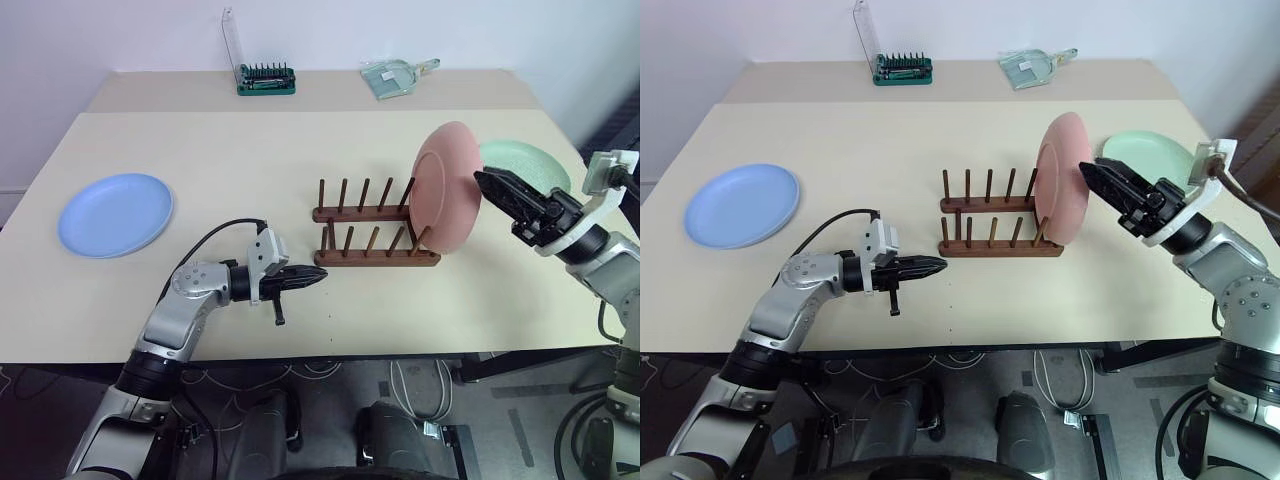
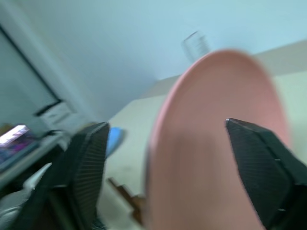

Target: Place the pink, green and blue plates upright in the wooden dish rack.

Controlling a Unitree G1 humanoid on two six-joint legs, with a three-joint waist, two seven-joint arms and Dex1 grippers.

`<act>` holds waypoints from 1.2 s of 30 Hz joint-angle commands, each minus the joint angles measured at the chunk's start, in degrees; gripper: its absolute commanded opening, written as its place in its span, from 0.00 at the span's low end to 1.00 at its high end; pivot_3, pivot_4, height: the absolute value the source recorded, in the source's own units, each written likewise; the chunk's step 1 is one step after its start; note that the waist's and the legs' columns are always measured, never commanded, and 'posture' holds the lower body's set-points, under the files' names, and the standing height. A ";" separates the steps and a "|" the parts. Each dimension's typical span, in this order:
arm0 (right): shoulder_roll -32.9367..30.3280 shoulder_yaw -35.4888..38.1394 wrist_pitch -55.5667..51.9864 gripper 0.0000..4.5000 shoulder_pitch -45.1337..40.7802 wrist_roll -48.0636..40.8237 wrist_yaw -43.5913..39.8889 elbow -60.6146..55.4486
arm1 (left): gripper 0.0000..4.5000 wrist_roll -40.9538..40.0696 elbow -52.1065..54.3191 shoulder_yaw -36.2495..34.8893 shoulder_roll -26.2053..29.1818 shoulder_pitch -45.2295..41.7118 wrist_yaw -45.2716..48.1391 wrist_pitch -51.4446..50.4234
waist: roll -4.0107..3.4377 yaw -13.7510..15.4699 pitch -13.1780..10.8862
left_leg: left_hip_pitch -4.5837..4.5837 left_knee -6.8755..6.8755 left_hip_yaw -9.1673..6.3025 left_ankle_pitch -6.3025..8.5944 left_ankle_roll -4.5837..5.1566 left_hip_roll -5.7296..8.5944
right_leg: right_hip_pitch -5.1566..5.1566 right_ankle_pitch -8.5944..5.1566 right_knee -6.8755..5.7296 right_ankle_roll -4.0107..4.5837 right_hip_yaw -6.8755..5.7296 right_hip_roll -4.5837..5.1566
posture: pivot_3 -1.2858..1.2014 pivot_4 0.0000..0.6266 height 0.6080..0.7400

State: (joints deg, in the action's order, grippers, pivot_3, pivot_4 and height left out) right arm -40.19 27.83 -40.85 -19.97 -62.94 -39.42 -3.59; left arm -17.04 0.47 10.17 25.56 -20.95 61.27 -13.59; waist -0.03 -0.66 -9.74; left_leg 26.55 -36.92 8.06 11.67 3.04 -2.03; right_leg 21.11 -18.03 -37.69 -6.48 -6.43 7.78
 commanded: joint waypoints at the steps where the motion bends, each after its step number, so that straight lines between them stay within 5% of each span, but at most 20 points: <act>1: -1.81 5.69 4.51 0.84 -1.70 1.76 1.61 -2.30 | 0.00 -1.49 1.92 -1.00 0.18 0.09 0.21 0.29 | 0.00 0.02 0.00 | 0.00 0.00 0.00 0.00 0.00 0.00 | 0.00 0.00 0.00 0.00 0.00 0.00 | 0.52 0.24 0.97; 7: -6.00 9.54 8.25 0.84 1.73 9.56 4.40 -1.59 | 0.00 -1.50 1.47 -0.88 -0.02 -0.15 0.26 0.30 | 0.00 0.05 0.00 | 0.00 0.00 0.01 -0.01 -0.02 0.01 | -0.03 0.00 0.05 -0.01 0.00 0.00 | 0.52 0.24 0.97; 10: -8.60 5.16 11.49 0.99 2.94 20.55 7.68 4.33 | 0.00 -1.49 1.04 -0.48 -0.29 -0.74 0.49 0.33 | 0.00 -0.08 0.00 | -0.01 0.01 0.01 -0.01 -0.01 0.01 | -0.04 0.00 0.05 -0.01 0.00 0.00 | 0.52 0.24 0.97; 16: -11.41 -9.61 22.08 0.99 1.31 41.04 7.23 14.03 | 0.00 -1.55 1.32 -0.19 -0.49 -1.66 0.50 -0.21 | -0.11 -0.45 0.00 | -0.03 0.05 0.06 -0.16 -0.26 -0.02 | 0.03 0.00 0.02 -0.01 0.03 -0.04 | 0.52 0.24 0.97; 24: -8.96 -27.33 43.14 0.99 -14.17 64.49 10.95 42.74 | 0.00 -1.87 3.13 -0.46 -0.20 -1.61 -0.08 -1.71 | -0.17 -0.46 -0.05 | -0.03 0.02 0.14 -0.23 -0.36 -0.01 | 0.05 0.00 0.01 -0.03 0.06 -0.06 | 0.52 0.24 0.97; 34: -4.42 -33.01 49.29 0.99 -30.34 74.03 16.83 71.72 | 0.00 -2.17 4.36 -0.88 0.23 -1.11 -1.09 -2.62 | -0.22 -0.51 -0.08 | -0.06 -0.01 0.17 -0.28 -0.43 -0.03 | -0.01 -0.02 0.00 -0.04 0.07 -0.10 | 0.52 0.24 0.97; 36: -4.17 -33.24 48.99 0.87 -31.63 75.11 18.65 74.23 | 0.00 -2.21 4.70 -0.91 0.25 -0.99 -1.37 -2.84 | -0.22 -0.50 -0.08 | -0.06 -0.02 0.17 -0.28 -0.43 -0.03 | -0.04 -0.02 0.01 -0.04 0.07 -0.10 | 0.52 0.24 0.97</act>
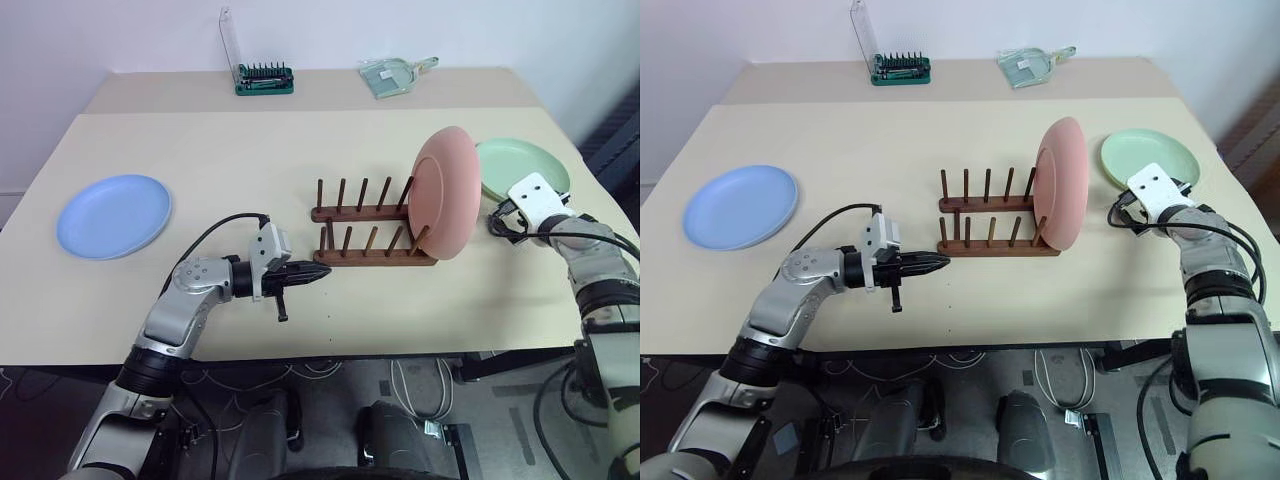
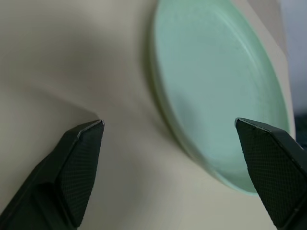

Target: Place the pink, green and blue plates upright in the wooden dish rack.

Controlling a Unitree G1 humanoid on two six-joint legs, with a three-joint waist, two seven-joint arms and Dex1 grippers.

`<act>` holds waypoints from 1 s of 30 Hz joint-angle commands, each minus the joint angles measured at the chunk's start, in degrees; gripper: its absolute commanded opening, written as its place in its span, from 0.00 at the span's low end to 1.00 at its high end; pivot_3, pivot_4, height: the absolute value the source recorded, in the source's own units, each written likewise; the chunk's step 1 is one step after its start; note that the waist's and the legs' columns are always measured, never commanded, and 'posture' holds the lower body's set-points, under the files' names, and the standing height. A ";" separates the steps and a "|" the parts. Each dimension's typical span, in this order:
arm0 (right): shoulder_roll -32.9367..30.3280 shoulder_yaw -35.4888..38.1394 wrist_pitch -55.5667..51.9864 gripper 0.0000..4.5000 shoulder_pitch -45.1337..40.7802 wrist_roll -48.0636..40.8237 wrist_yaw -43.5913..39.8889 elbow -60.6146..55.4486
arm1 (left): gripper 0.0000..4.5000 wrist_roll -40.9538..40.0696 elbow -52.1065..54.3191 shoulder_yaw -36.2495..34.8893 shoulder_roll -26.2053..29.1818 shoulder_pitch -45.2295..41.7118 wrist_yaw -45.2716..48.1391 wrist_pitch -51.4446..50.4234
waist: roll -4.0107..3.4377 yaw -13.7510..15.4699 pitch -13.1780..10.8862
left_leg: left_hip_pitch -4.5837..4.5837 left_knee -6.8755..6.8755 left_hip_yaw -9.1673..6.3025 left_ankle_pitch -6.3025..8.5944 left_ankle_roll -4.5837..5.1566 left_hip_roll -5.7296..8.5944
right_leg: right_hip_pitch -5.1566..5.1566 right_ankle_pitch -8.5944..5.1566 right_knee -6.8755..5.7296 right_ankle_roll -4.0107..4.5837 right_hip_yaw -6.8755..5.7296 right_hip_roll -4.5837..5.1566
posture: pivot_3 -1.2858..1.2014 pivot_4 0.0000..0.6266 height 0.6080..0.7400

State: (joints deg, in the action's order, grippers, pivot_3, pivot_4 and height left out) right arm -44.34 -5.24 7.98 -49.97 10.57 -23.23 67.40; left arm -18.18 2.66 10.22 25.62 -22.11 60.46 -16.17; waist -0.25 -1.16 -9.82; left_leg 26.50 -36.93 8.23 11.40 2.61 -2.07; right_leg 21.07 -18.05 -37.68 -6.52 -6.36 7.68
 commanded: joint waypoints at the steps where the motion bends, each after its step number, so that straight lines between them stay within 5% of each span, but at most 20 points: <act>1: 0.01 -0.27 0.15 0.80 -1.95 2.11 3.27 4.12 | 0.00 -1.10 2.66 -0.97 0.17 0.23 -0.73 -0.37 | 0.00 0.03 0.00 | 0.00 0.00 0.00 0.00 0.00 0.00 | 0.00 0.00 0.00 0.00 0.00 0.00 | 0.52 0.24 0.97; 8: 0.14 0.44 1.69 0.01 -1.26 2.81 3.64 5.58 | 0.00 -1.14 2.90 -1.18 0.34 0.98 -1.27 -0.29 | -0.02 -0.06 0.00 | -0.02 0.01 0.00 0.00 0.00 0.00 | -0.01 0.00 -0.01 0.00 0.00 0.00 | 0.52 0.24 0.97; 21: -4.31 2.98 8.77 0.01 6.78 0.41 1.79 -3.24 | 0.00 -0.66 -0.41 -1.04 0.53 1.52 0.18 2.80 | -0.07 0.02 -0.03 | -0.03 0.01 0.01 -0.01 -0.02 0.01 | -0.02 0.00 -0.01 0.00 0.02 0.00 | 0.52 0.24 0.97; 30: -5.58 11.50 0.23 0.01 29.97 -11.46 -9.38 -39.36 | 0.00 -0.57 -0.42 -0.32 0.12 1.06 0.60 2.52 | -0.08 0.20 -0.02 | -0.07 -0.01 -0.01 -0.01 -0.02 -0.03 | -0.06 0.00 -0.03 -0.01 0.02 0.00 | 0.52 0.24 0.97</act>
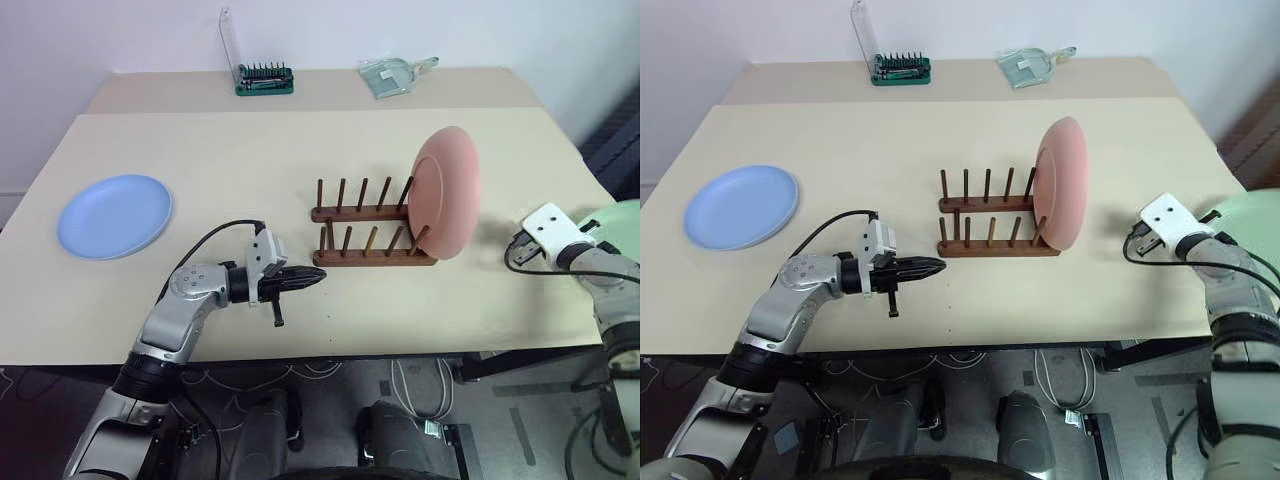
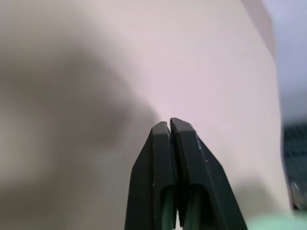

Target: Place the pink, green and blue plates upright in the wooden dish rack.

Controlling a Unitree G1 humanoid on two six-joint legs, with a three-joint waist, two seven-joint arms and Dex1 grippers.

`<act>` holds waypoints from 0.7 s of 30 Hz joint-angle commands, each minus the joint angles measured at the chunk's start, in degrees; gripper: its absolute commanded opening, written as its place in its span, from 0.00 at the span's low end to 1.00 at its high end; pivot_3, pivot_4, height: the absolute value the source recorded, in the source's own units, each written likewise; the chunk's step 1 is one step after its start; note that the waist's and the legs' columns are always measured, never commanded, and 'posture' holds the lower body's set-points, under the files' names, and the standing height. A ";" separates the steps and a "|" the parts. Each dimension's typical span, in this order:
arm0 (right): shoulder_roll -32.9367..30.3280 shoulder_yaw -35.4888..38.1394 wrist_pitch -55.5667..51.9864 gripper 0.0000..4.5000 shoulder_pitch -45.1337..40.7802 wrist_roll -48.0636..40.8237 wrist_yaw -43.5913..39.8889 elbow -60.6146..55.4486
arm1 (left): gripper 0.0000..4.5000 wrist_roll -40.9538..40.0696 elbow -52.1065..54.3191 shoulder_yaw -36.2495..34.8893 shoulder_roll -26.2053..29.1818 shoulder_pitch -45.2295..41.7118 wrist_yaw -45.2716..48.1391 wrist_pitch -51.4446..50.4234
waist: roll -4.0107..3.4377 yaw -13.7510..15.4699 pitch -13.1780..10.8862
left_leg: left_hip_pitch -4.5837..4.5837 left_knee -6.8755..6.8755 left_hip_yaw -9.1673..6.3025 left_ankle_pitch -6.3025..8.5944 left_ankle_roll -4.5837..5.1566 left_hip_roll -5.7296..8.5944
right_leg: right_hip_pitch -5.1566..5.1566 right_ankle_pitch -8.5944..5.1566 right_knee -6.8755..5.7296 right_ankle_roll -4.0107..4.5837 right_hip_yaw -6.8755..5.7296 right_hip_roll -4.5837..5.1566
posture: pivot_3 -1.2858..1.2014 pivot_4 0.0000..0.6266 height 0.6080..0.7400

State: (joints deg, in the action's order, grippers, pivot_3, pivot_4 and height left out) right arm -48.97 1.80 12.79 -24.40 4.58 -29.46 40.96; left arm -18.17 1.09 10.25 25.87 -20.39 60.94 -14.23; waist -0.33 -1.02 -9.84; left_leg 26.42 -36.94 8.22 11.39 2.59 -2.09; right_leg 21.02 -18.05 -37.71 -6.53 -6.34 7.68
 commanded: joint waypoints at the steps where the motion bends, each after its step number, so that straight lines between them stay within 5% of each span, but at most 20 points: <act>1: -0.84 5.68 -6.87 0.01 6.91 -6.92 -3.80 -17.36 | 0.00 -0.60 1.24 -0.27 -0.18 -0.77 0.11 0.43 | -0.01 0.07 0.00 | 0.01 0.02 0.00 0.00 0.00 0.00 | 0.01 0.00 0.00 0.00 0.00 0.00 | 0.52 0.24 0.97; 4: -0.40 10.98 -15.07 0.01 12.26 -12.71 -4.85 -28.31 | 0.00 -0.75 1.87 -0.18 -0.21 -0.91 -0.03 -0.28 | -0.01 0.16 0.00 | 0.00 -0.01 -0.02 0.01 0.01 -0.01 | -0.01 0.00 0.00 0.00 0.00 0.01 | 0.52 0.24 0.97; 7: -0.54 15.03 -21.18 0.18 15.52 -16.09 -5.21 -35.47 | 0.00 -1.01 2.59 -0.17 -0.11 -0.83 -0.08 -1.04 | -0.01 0.22 0.01 | 0.00 -0.02 -0.03 0.03 0.02 -0.01 | -0.02 0.01 0.00 0.01 0.00 0.02 | 0.52 0.24 0.97; 14: -1.20 17.71 -29.63 0.94 16.70 -20.56 -8.73 -47.43 | 0.00 -1.05 2.55 -0.04 -0.37 -0.93 0.13 -1.53 | -0.01 0.16 0.01 | 0.00 -0.01 -0.06 0.04 0.03 -0.02 | 0.00 0.01 0.01 0.02 -0.01 0.02 | 0.52 0.24 0.97; 21: -3.05 20.17 -36.83 0.99 15.71 -18.87 -6.25 -45.61 | 0.00 -0.45 0.57 -0.16 -0.74 -0.31 0.53 0.50 | 0.00 0.48 0.00 | 0.04 -0.02 -0.06 0.06 0.08 0.03 | 0.01 0.00 0.02 0.01 -0.02 0.06 | 0.52 0.24 0.97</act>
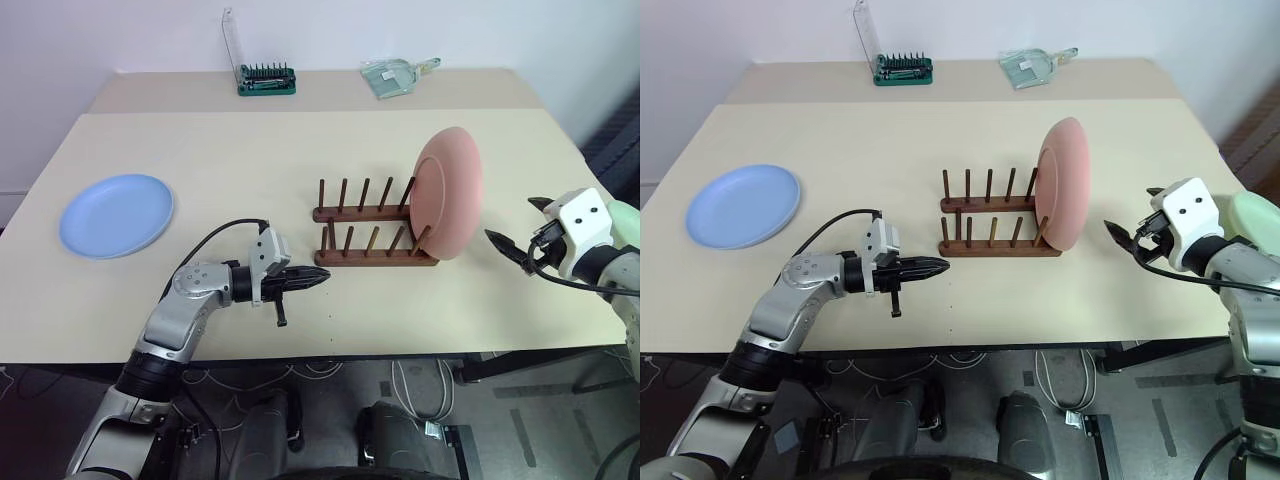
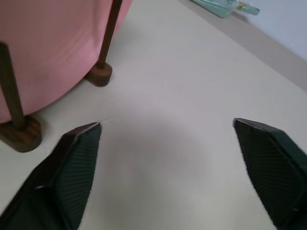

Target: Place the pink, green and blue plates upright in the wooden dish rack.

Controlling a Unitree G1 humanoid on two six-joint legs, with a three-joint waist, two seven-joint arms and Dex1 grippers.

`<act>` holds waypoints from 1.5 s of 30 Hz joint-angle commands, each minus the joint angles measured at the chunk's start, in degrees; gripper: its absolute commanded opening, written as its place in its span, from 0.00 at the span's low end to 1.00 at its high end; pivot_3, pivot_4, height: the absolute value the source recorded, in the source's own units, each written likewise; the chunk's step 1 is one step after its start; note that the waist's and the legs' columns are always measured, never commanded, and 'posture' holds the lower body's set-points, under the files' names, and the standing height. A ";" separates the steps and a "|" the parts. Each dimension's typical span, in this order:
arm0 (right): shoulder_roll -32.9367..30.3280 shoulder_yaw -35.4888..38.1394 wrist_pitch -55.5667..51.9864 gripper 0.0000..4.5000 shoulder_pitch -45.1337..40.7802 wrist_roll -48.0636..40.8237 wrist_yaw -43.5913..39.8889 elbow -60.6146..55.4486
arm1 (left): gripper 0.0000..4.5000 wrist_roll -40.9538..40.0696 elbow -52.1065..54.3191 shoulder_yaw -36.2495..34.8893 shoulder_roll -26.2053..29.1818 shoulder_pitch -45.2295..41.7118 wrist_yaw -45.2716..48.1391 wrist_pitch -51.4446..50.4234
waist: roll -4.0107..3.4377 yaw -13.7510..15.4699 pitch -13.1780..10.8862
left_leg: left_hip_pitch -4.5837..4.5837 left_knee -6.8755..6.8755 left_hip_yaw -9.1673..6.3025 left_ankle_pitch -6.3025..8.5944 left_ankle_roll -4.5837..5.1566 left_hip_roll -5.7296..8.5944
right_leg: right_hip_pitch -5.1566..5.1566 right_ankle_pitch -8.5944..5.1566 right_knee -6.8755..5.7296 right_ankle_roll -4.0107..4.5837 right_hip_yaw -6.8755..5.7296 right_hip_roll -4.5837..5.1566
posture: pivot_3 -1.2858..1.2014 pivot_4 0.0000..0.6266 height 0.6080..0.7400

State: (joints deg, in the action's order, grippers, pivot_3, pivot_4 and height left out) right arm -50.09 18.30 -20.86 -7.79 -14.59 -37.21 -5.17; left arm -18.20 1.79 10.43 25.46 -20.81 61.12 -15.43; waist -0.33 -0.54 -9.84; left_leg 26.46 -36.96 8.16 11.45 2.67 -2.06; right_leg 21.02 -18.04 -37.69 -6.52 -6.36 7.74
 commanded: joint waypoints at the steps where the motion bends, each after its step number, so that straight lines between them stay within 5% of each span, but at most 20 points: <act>1: -2.35 4.13 -4.18 0.99 -0.78 0.34 1.61 1.30 | 0.00 -0.40 -0.35 -0.33 -0.37 0.28 0.39 1.97 | 0.00 -0.02 0.00 | 0.00 -0.01 0.00 0.01 0.01 0.00 | -0.01 0.00 0.01 0.00 0.00 0.00 | 0.52 0.24 0.97; 11: -4.55 4.34 -6.79 0.99 0.09 6.51 6.26 15.14 | 0.00 -0.23 -0.60 0.02 -1.00 0.67 0.48 2.66 | 0.00 -0.18 0.00 | -0.01 -0.01 0.00 0.00 0.01 -0.01 | -0.01 0.00 0.00 0.00 0.00 -0.02 | 0.52 0.24 0.97; 21: -4.95 0.89 2.18 0.99 -4.61 10.77 7.20 32.77 | 0.00 -0.03 -1.00 -0.05 -0.91 0.26 0.72 2.85 | -0.02 -0.37 0.01 | -0.03 -0.02 0.02 0.00 0.01 -0.01 | -0.02 0.00 -0.01 0.00 0.00 -0.05 | 0.52 0.24 0.97; 24: -5.09 0.51 2.65 0.82 -5.18 11.06 7.10 33.41 | 0.00 -0.07 -1.19 -0.36 -0.65 0.60 0.83 3.10 | -0.02 -0.30 0.01 | -0.03 -0.03 0.02 0.00 0.00 -0.01 | -0.03 0.00 -0.01 -0.01 0.00 -0.05 | 0.52 0.24 0.97; 31: -4.32 0.33 2.62 0.04 -5.14 11.86 8.18 31.92 | 0.00 -0.04 -3.54 -0.92 -0.60 1.34 1.17 5.71 | -0.03 -0.29 0.02 | -0.02 -0.03 0.02 0.00 0.00 -0.01 | -0.02 0.00 -0.01 -0.01 0.00 -0.04 | 0.52 0.24 0.97; 45: -4.23 4.22 -0.28 0.02 -0.12 12.26 12.08 16.49 | 0.00 -2.80 -3.77 -2.91 -0.27 0.58 2.21 5.50 | -0.07 -0.29 0.04 | -0.01 -0.03 0.02 0.00 0.00 -0.03 | -0.01 0.00 -0.02 0.00 0.01 -0.02 | 0.52 0.24 0.97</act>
State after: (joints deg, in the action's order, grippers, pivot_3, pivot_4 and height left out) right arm -53.24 19.51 -20.66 -8.00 -2.09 -26.02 15.25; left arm -19.44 -3.96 9.35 24.74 -19.84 63.06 -9.78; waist -0.40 -0.83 -9.80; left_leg 26.44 -36.99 8.18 11.44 2.67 -2.09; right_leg 21.01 -18.04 -37.71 -6.52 -6.35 7.72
